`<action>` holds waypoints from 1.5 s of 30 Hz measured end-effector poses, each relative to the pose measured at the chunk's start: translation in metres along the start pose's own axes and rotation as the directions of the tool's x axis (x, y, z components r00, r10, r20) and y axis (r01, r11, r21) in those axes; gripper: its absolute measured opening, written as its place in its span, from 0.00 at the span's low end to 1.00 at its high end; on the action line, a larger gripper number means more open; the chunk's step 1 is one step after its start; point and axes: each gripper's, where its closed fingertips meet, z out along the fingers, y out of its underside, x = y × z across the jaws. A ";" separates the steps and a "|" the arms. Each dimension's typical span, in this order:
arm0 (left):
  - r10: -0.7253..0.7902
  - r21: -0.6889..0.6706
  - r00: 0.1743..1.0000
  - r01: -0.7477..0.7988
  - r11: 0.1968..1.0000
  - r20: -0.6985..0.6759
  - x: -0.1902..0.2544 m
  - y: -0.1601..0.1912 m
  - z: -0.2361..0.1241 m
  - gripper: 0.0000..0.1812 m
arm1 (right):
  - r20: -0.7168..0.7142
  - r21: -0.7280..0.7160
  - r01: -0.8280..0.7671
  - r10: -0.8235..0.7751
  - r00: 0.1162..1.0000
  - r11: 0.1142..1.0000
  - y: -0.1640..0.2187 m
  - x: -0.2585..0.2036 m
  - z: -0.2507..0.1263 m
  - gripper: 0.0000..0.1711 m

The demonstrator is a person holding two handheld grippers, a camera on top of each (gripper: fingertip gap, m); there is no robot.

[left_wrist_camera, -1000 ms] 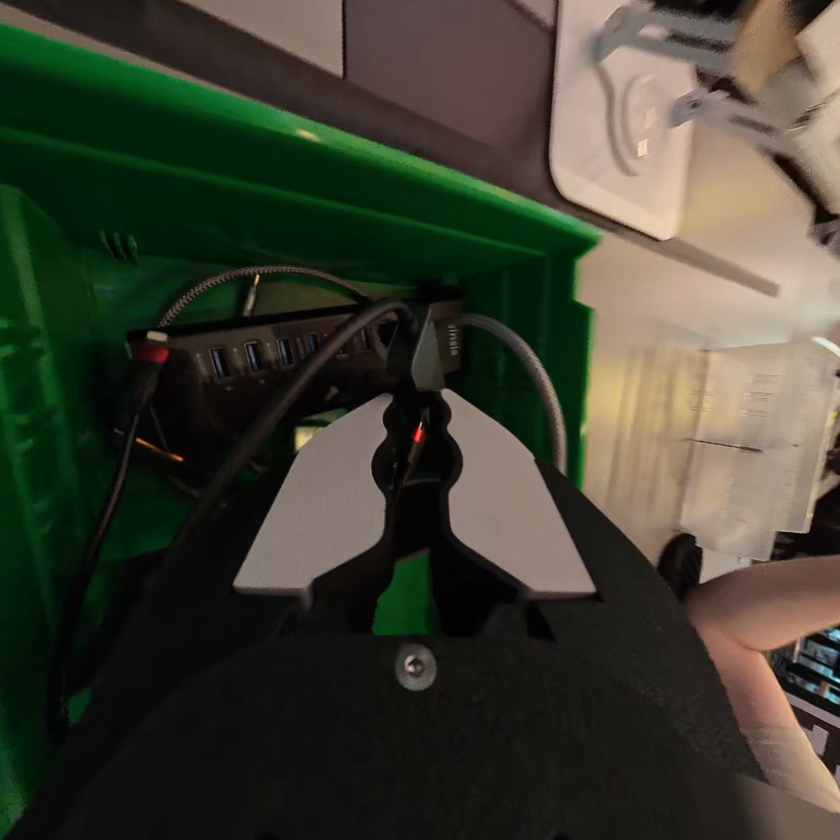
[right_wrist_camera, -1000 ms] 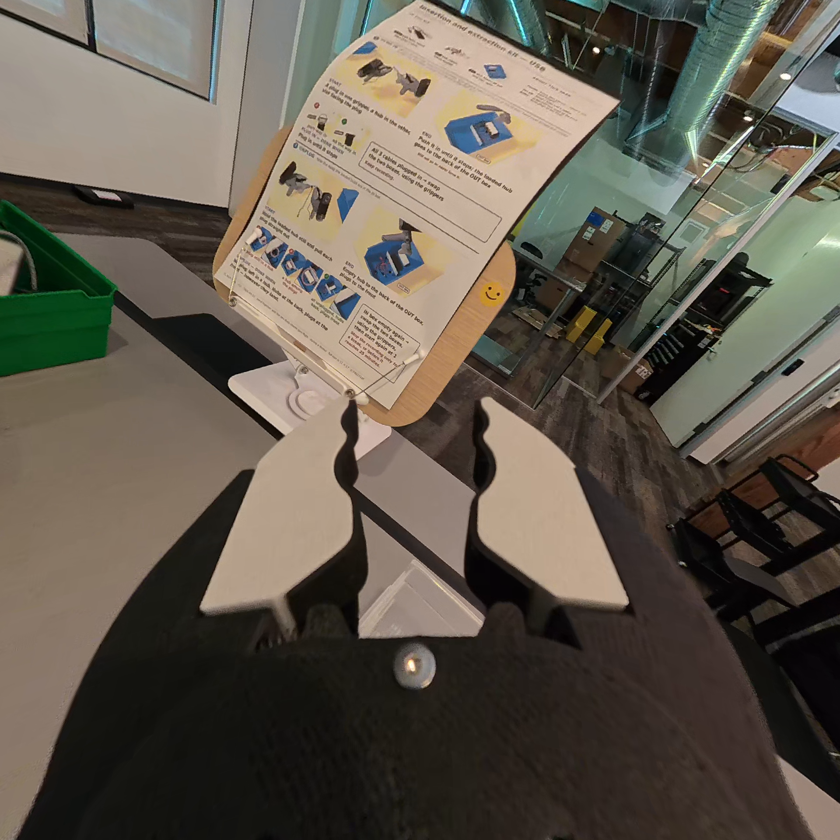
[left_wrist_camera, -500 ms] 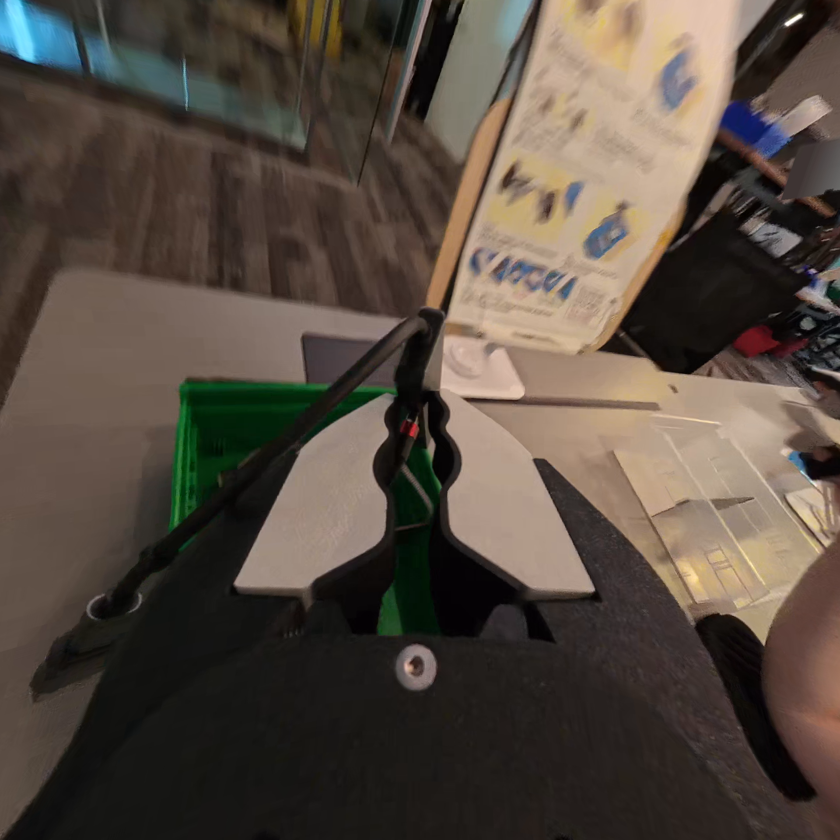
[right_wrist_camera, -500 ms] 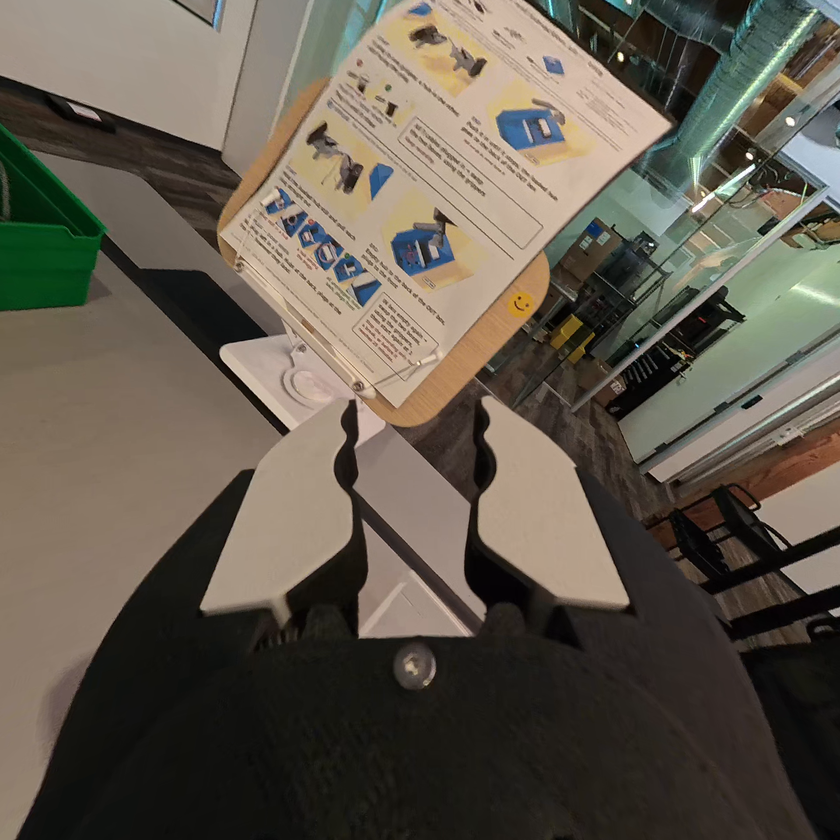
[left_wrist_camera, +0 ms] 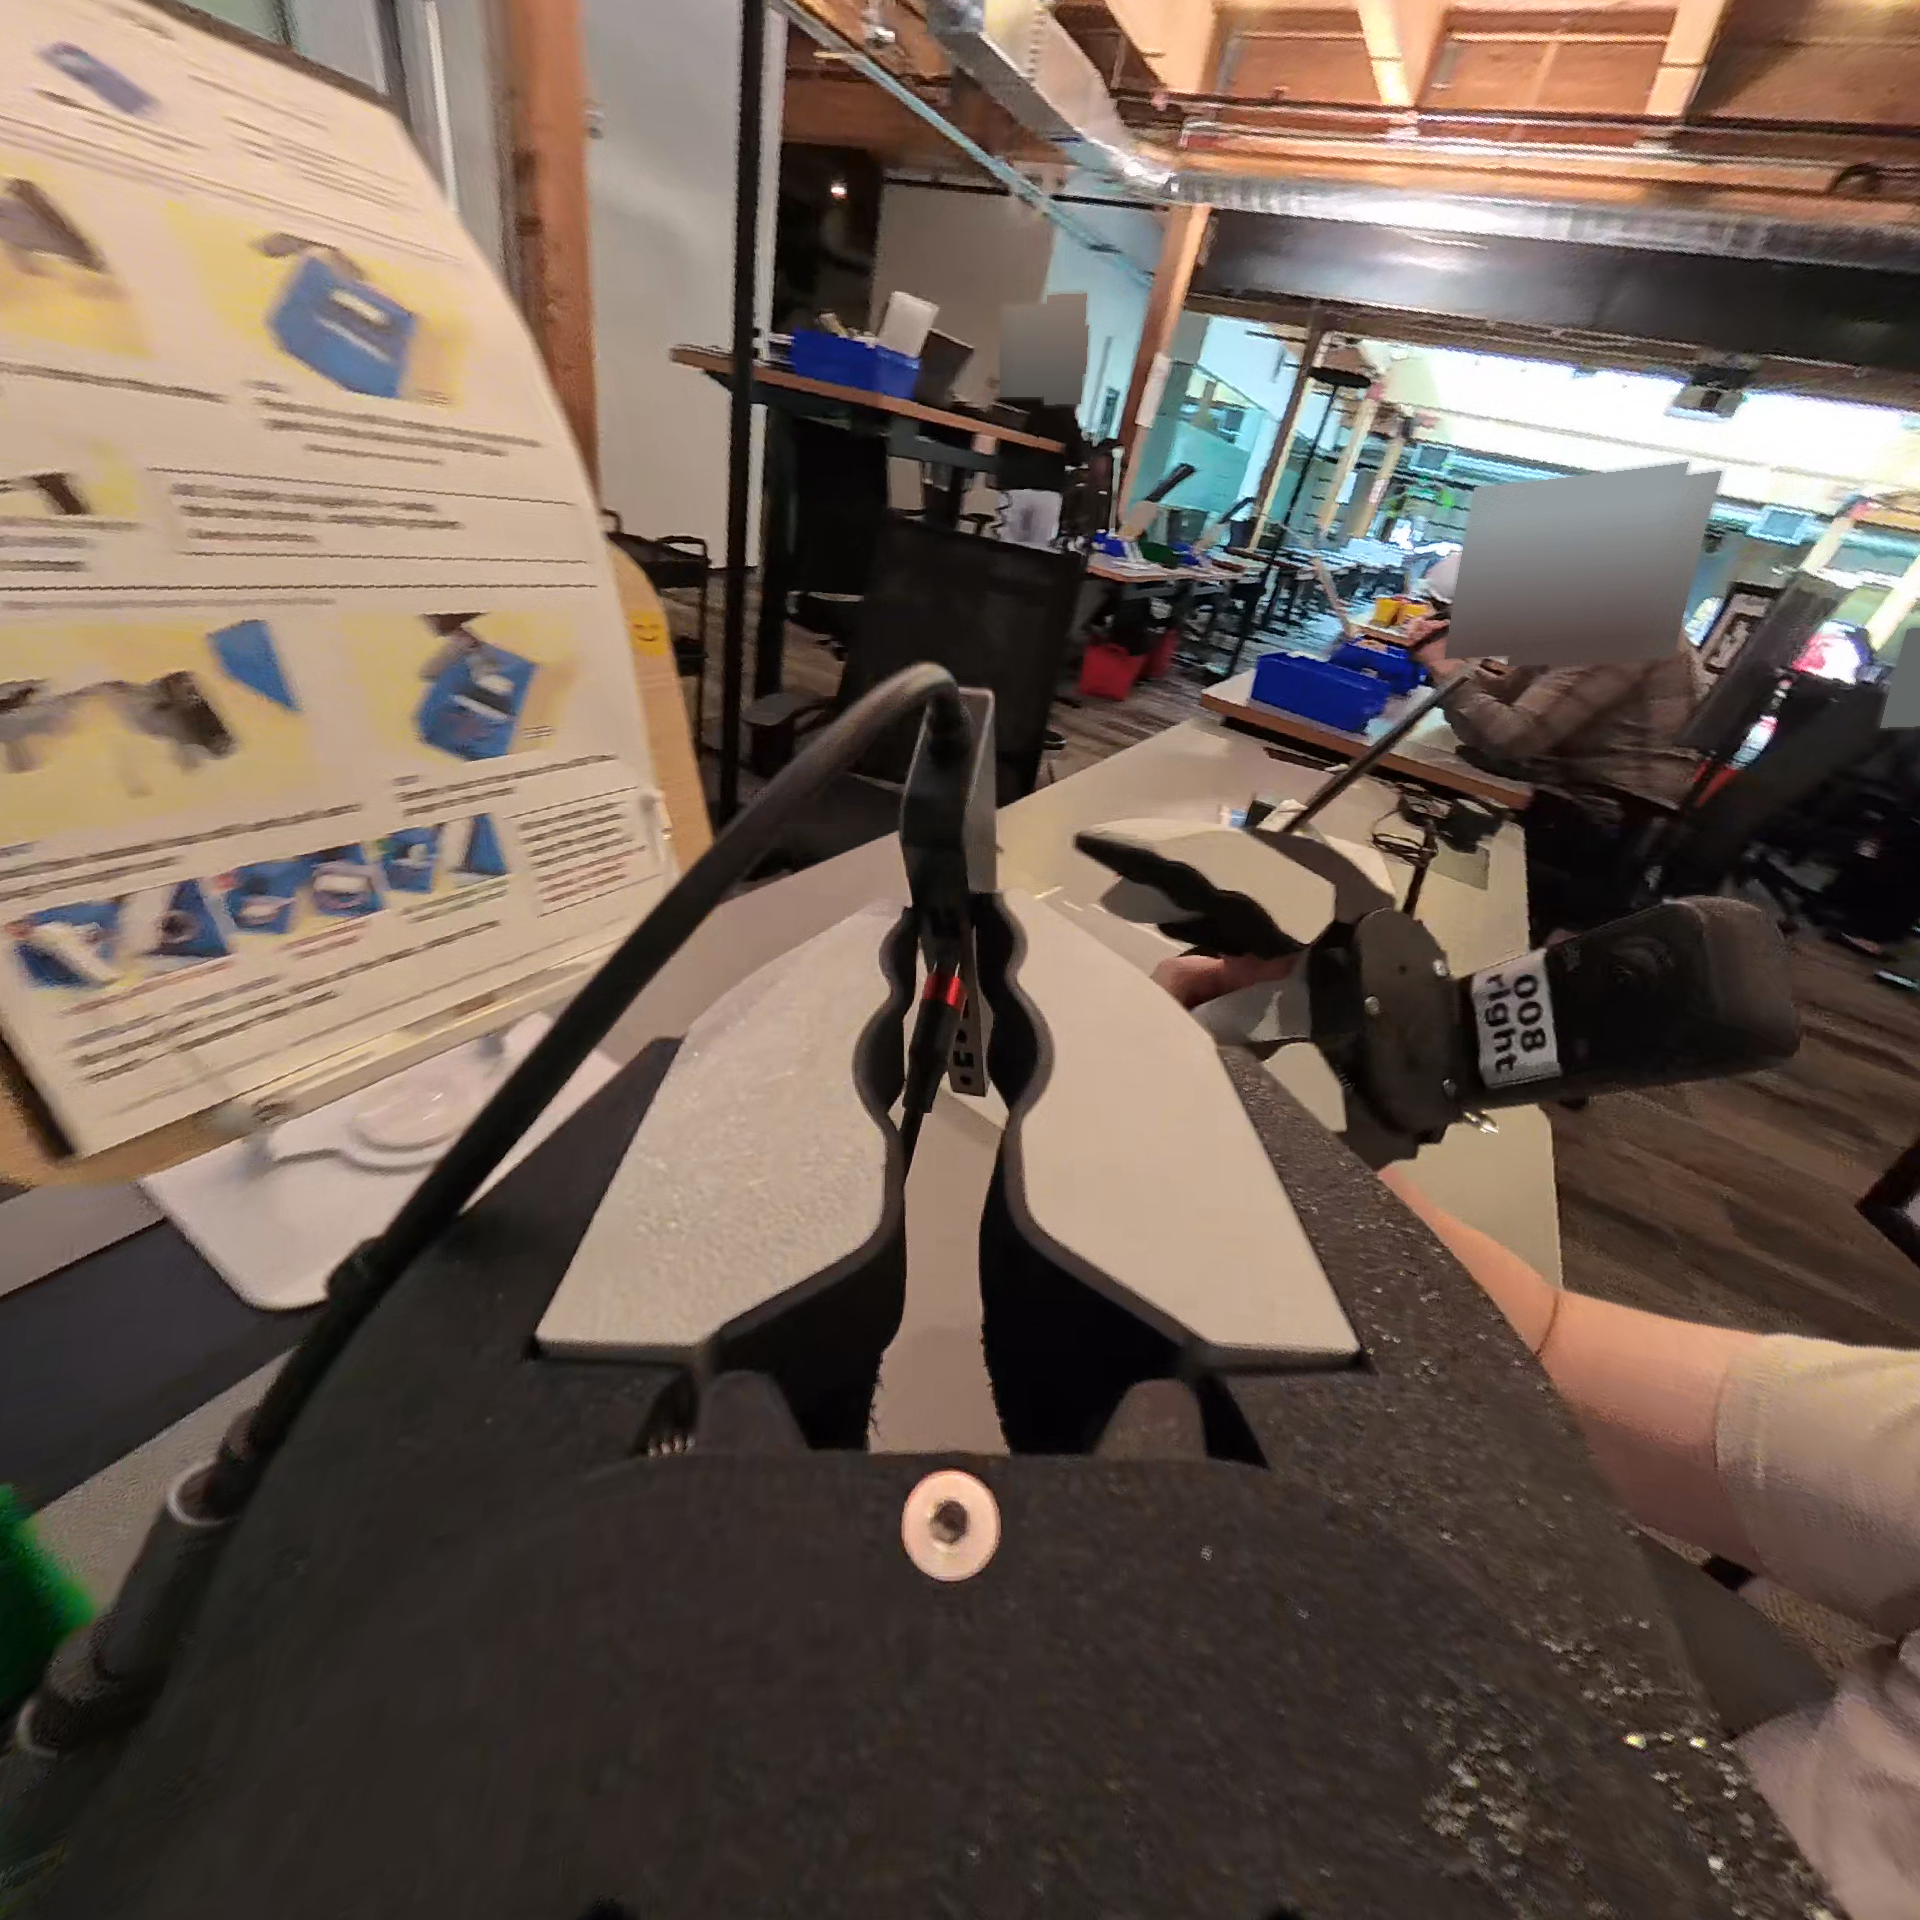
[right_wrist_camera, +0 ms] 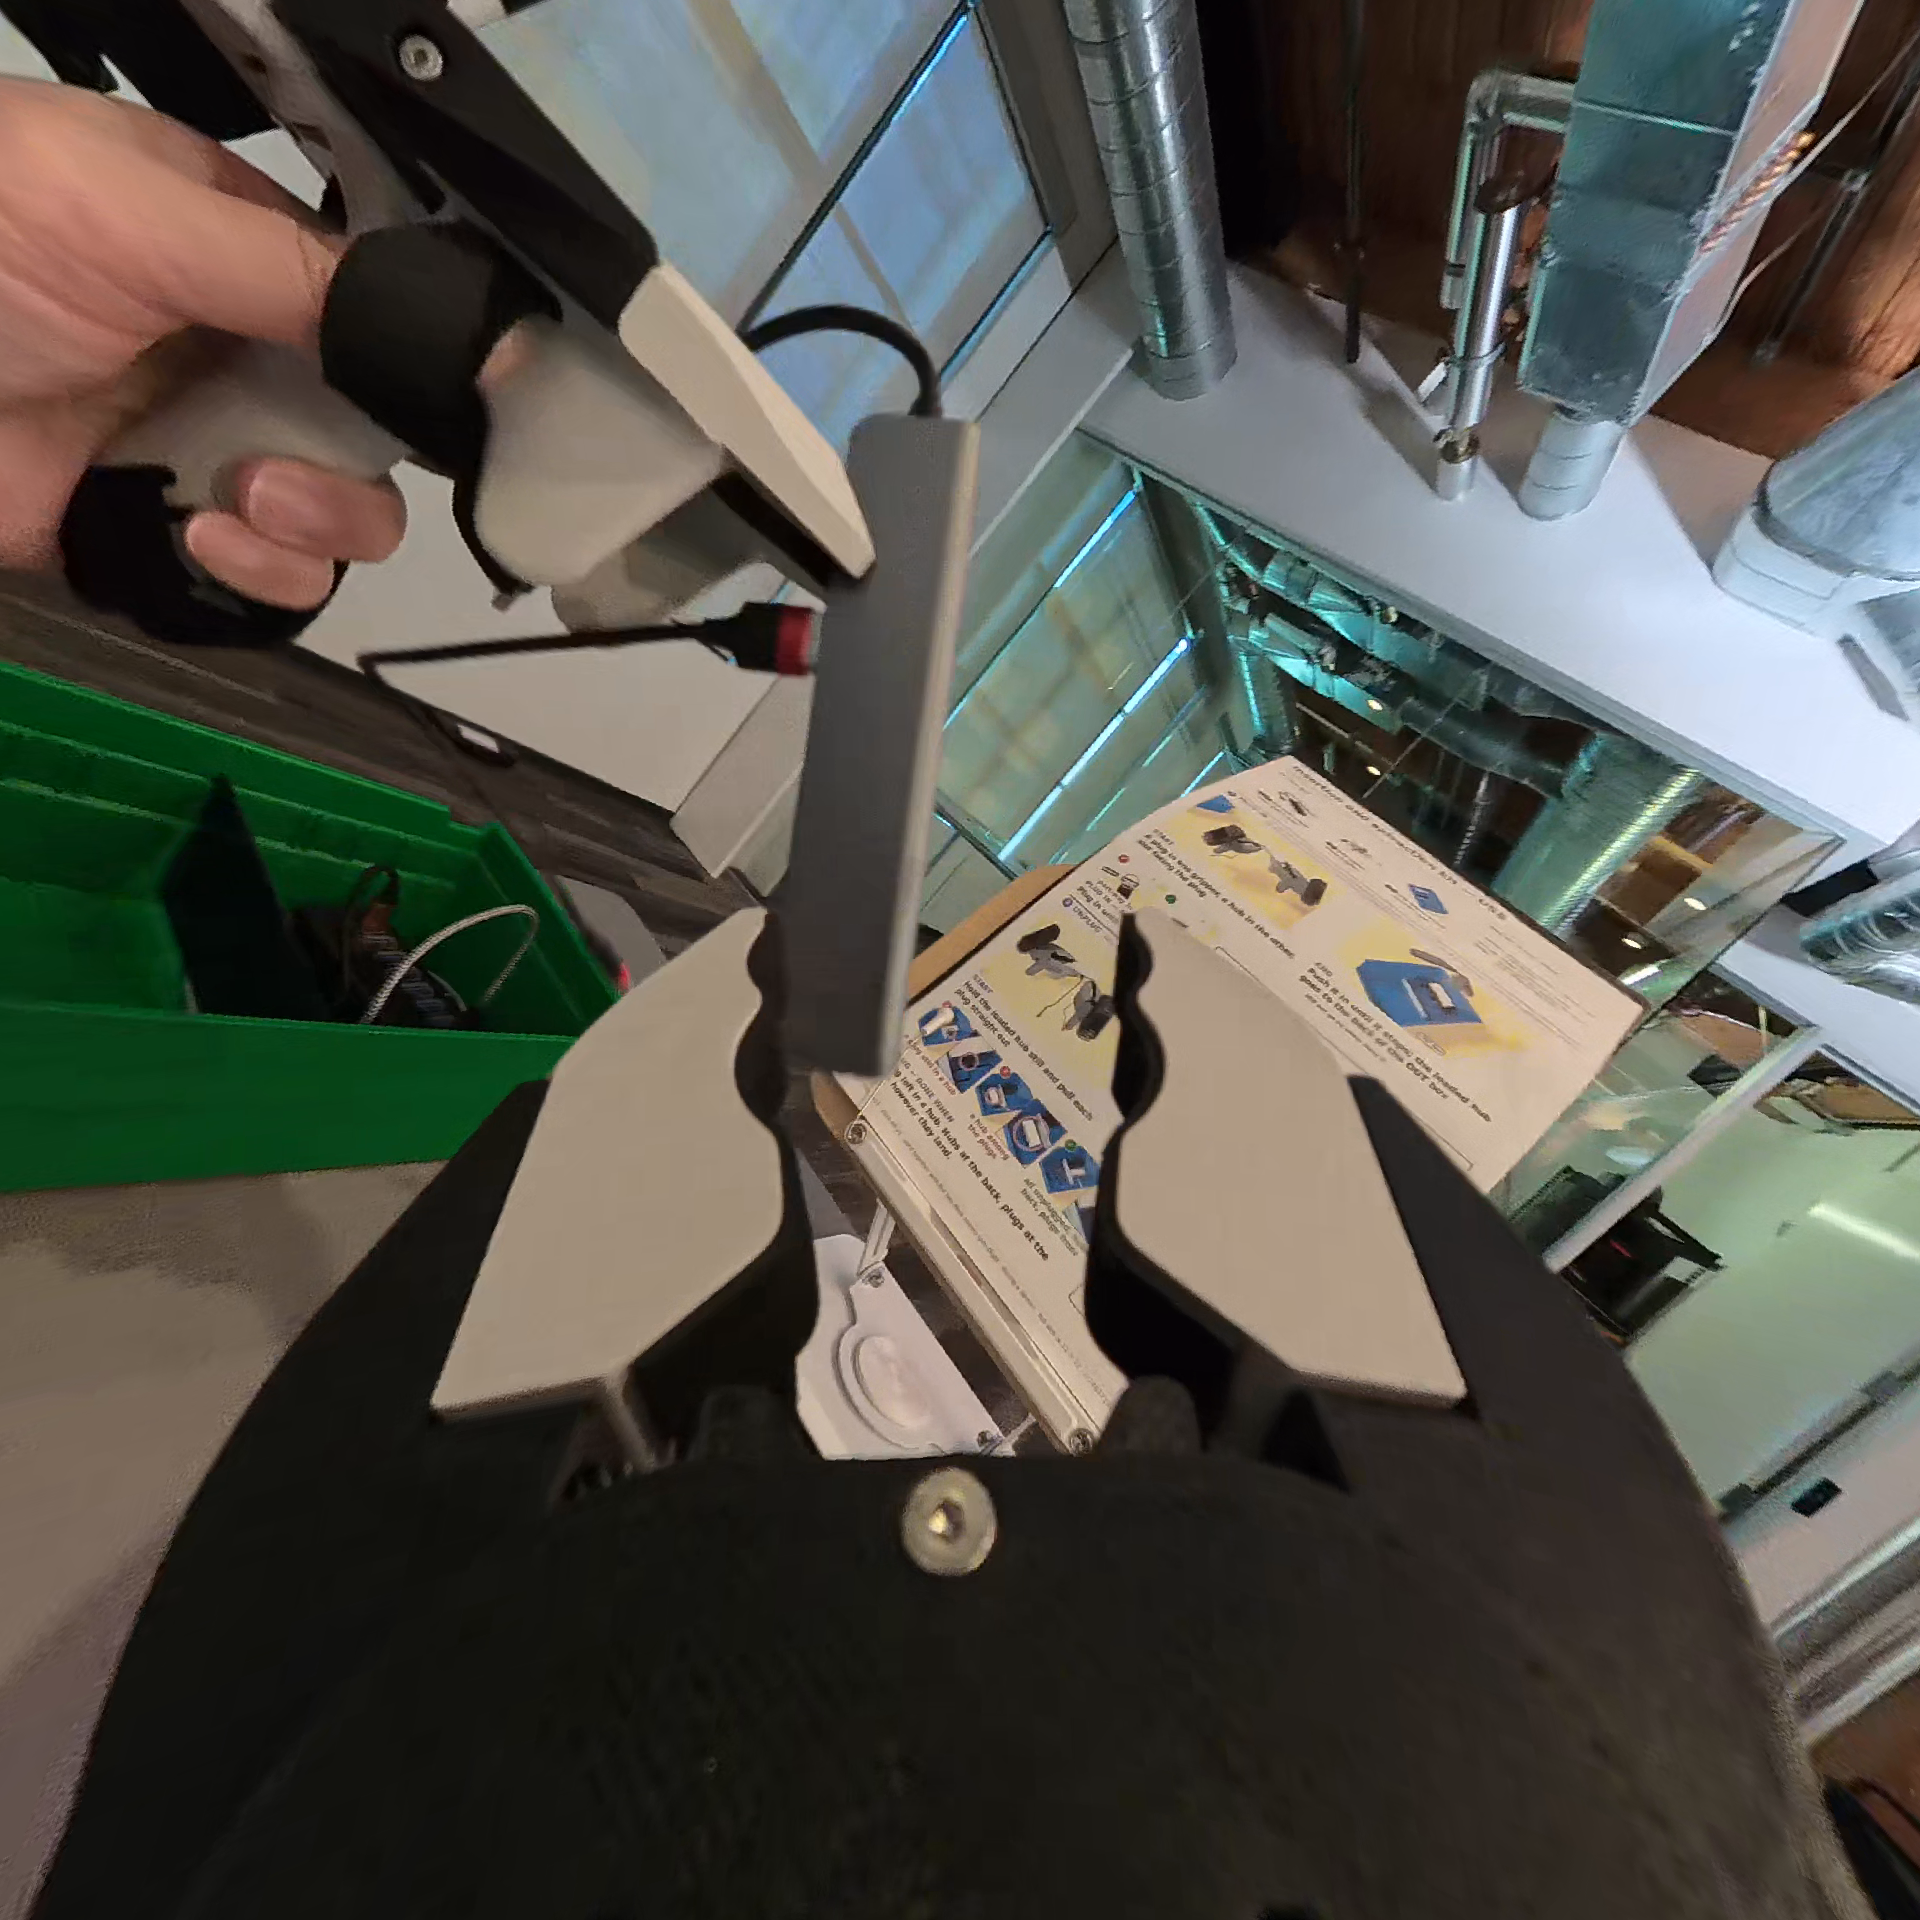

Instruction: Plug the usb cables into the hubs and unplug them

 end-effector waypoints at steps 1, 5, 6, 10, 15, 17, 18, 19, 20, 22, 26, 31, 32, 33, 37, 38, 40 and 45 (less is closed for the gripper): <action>0.007 0.007 1.000 -0.007 1.000 -0.015 0.006 0.002 0.008 0.06 | -0.004 -0.006 0.004 -0.004 1.000 1.000 0.001 -0.001 0.001 0.36; -0.006 0.023 0.997 0.007 1.000 -0.073 0.024 0.012 0.031 0.06 | -0.028 -0.100 0.025 -0.027 0.999 0.995 0.021 -0.001 0.007 0.36; -0.015 0.017 0.995 0.017 1.000 -0.098 0.028 0.015 0.036 0.06 | -0.039 -0.098 0.033 -0.037 0.999 0.995 0.023 0.001 0.008 0.33; -0.033 0.002 0.983 0.034 0.999 -0.183 0.033 0.020 0.045 0.06 | -0.033 -0.144 0.016 -0.021 0.999 0.989 0.033 0.014 0.002 0.18; 0.133 -0.048 0.966 -0.147 0.988 -0.222 0.040 0.018 0.029 0.11 | 0.156 -0.247 -0.272 0.315 0.936 0.930 0.052 0.035 -0.017 0.18; 0.248 -0.060 0.958 -0.258 0.964 -0.146 0.037 0.018 0.022 0.16 | 0.272 -0.303 -0.381 0.462 0.844 0.874 0.061 0.035 -0.031 0.18; 0.320 -0.053 0.942 -0.326 0.944 -0.101 0.034 0.019 0.018 0.18 | 0.349 -0.319 -0.406 0.504 0.790 0.856 0.063 0.031 -0.039 0.18; 0.389 -0.016 0.921 -0.389 0.921 -0.013 0.028 0.015 0.015 0.25 | 0.418 -0.334 -0.416 0.529 0.739 0.846 0.064 0.026 -0.048 0.18; 0.464 0.041 0.883 -0.467 0.883 0.079 0.023 0.007 0.010 0.34 | 0.470 -0.351 -0.412 0.539 0.699 0.841 0.067 0.022 -0.056 0.18; 0.602 0.134 0.780 -0.623 0.770 0.168 0.028 -0.002 0.005 0.28 | 0.562 -0.348 -0.383 0.517 0.645 0.856 0.066 0.012 -0.070 0.18; 0.591 0.073 0.801 -0.587 0.807 -0.094 0.056 0.036 0.030 0.38 | 0.604 -0.427 -0.289 0.508 0.615 0.857 0.072 -0.007 -0.079 0.18; 0.586 0.087 0.800 -0.579 0.810 -0.130 0.043 0.048 0.042 0.29 | 0.663 -0.440 -0.224 0.483 0.572 0.869 0.073 -0.023 -0.087 0.18; 0.548 0.110 0.820 -0.536 0.837 -0.164 0.043 0.045 0.038 0.28 | 0.660 -0.444 -0.230 0.490 0.569 0.866 0.074 -0.022 -0.087 0.18; 0.494 0.135 0.846 -0.475 0.869 -0.201 0.043 0.041 0.034 0.28 | 0.658 -0.446 -0.240 0.498 0.565 0.862 0.074 -0.021 -0.087 0.18; 0.398 0.153 0.905 -0.377 0.913 -0.148 0.014 0.032 0.029 0.23 | 0.712 -0.398 -0.296 0.496 0.498 0.868 0.064 -0.020 -0.095 0.18; 0.424 0.091 0.892 -0.414 0.906 -0.157 0.011 0.045 0.035 0.27 | 0.716 -0.398 -0.302 0.499 0.489 0.866 0.062 -0.020 -0.096 0.18; 0.406 -0.081 0.869 -0.443 0.893 -0.282 0.022 0.081 0.049 0.31 | 0.711 -0.412 -0.290 0.504 0.491 0.864 0.064 -0.023 -0.094 0.18; 0.397 -0.058 0.806 -0.467 0.882 -0.439 0.067 0.104 0.069 0.32 | 0.709 -0.448 -0.231 0.501 0.496 0.864 0.072 -0.033 -0.092 0.18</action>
